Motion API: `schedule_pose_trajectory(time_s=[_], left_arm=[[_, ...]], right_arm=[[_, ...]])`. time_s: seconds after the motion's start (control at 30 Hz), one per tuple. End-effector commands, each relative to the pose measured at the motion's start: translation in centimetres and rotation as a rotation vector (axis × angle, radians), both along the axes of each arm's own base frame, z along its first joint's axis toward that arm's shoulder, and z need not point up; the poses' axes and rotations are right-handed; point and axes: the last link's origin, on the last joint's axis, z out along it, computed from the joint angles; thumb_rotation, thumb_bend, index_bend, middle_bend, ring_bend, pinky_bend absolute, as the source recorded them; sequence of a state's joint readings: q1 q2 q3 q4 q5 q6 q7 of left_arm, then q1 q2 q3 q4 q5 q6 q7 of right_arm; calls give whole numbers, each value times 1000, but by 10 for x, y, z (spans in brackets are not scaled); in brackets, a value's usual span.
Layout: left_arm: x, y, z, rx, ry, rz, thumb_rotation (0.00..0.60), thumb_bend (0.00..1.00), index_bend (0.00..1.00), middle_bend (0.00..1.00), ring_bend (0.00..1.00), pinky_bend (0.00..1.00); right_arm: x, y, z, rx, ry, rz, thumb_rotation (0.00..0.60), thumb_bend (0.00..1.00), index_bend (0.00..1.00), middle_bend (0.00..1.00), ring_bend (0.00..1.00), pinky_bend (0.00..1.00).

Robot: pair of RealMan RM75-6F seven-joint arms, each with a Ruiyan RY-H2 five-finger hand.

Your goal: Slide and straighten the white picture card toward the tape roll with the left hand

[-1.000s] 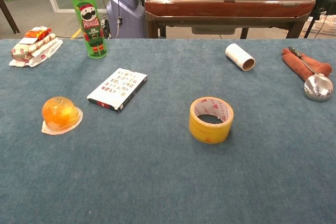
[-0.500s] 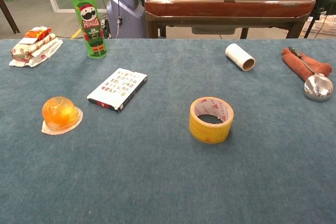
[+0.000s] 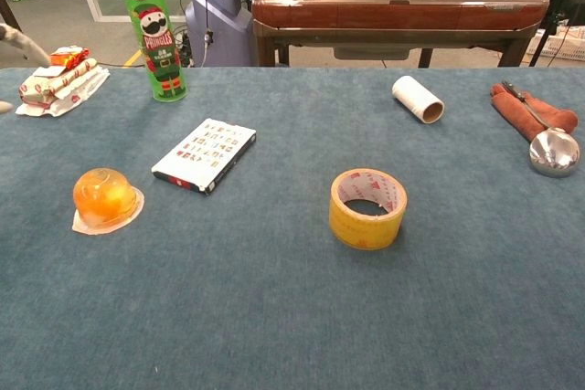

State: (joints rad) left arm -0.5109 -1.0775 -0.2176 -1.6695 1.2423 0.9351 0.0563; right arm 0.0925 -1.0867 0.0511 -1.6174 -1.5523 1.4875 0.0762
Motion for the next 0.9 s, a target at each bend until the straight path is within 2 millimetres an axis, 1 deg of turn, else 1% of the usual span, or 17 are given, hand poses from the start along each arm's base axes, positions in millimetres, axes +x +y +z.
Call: schedule_pose_trajectory(time_s=[0.03,0.2,0.33,0.7,0.9], left_arm=[[20,25,-12,-37,28,-22,600,409,257,1000,955,1000],[33,47,-30,-78,45,-20,600,437,241,1000,958,1000],[40,60,-44,-109,49,-16,600,456,239,1000,960,1000],[50,89,-82,-177,63,-2,600,511,229,1000,966,1000],[50,102,-101,-209,83,18,600,537,165,1000,971,1000]], right_arm=[[0,-1,2,-4,-3,1,600,124,65,108,0,193],[0,-1,5,-12,-13,-1,600,125,77,113,1,194],[-3,-3,10,-23,-20,-13,600,126,80,117,4,194],[-13,-12,19,-46,-35,-58,600,127,83,119,5,194],[-18,-17,25,-59,-52,-75,600,127,83,119,5,194]])
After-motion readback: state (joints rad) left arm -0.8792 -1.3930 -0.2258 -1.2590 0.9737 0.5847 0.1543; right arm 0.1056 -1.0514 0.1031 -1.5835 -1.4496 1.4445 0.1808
